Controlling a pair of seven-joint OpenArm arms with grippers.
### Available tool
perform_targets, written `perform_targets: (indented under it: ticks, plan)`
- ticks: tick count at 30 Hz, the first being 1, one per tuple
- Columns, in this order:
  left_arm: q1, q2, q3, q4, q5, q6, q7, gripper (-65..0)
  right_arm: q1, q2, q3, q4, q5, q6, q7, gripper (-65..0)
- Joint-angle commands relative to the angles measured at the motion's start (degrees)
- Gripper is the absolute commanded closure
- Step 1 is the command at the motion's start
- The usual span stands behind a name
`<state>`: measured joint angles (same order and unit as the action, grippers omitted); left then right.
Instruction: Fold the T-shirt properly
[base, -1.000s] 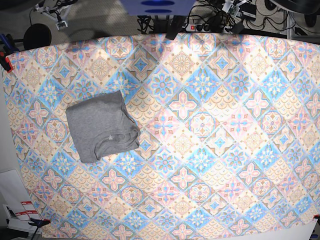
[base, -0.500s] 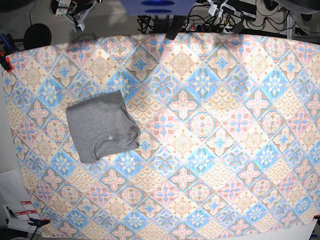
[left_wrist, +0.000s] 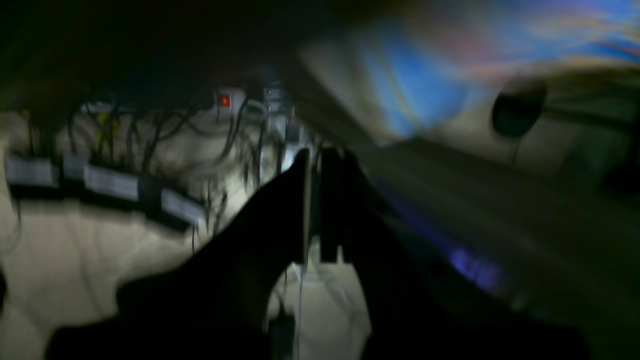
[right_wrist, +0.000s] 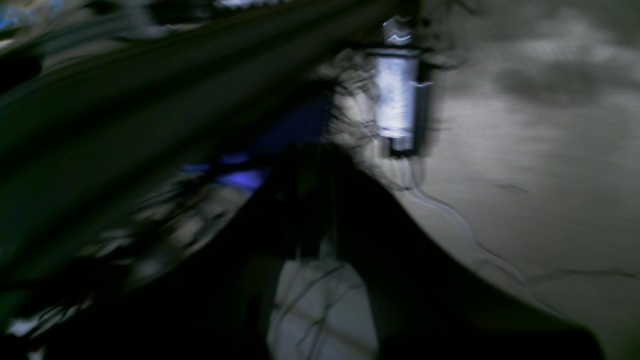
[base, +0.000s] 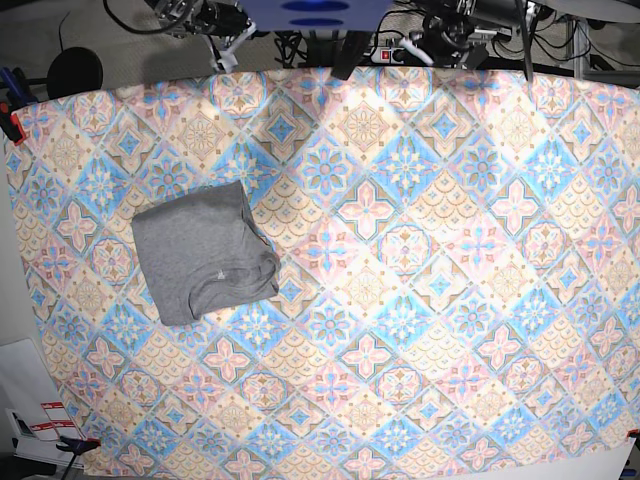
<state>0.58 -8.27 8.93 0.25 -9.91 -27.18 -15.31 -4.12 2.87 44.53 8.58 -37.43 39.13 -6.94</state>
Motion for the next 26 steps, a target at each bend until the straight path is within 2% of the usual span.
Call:
perform_targets:
  ticks: [1, 5, 10, 13, 15, 17, 22, 26]
  plan:
    - [0.87, -0.56, 0.08, -0.25, 0.02, -0.38, 1.64, -3.7, 0.56, 0.77, 0.08, -1.15, 0.29, -2.87, 1.18, -4.6]
    - [-0.54, -0.65, 0.08, -0.25, -0.24, 0.67, 3.13, -3.7, 2.32, 0.69, 0.08, -4.49, 0.20, -14.12, 3.82, -4.7]
    - [-1.59, -0.74, 0.08, -0.25, -0.07, 11.84, 3.13, -3.7, 2.32, 0.51, 0.08, -4.67, 0.29, -20.01, 4.08, -4.7]
    - [-1.68, -0.74, 0.08, -0.25, -0.07, 17.46, 3.05, -3.7, 2.32, 0.51, 0.08, -4.40, 2.57, -20.81, 4.08, -4.6]
    - [-1.33, -0.65, 0.08, -0.25, -0.07, 19.14, 3.05, -3.7, 2.32, 0.51, 0.08, -4.23, 4.77, -20.81, 4.17, -4.6]
    - [-1.06, -0.56, 0.17, -0.25, 0.02, 19.49, 3.13, -3.7, 2.23, 0.60, 0.08, -4.23, 5.74, -20.81, 4.35, -4.6]
    - [-1.06, -0.39, 0.17, -0.25, 0.02, 19.49, 3.13, -3.7, 1.97, 0.60, -0.09, -4.49, 5.65, -20.81, 8.83, -4.7]
    - [-1.06, -0.39, 0.17, -0.25, -0.07, 19.49, 3.22, -3.7, 1.97, 0.60, -0.36, -4.58, 5.47, -20.81, 9.36, -4.7]
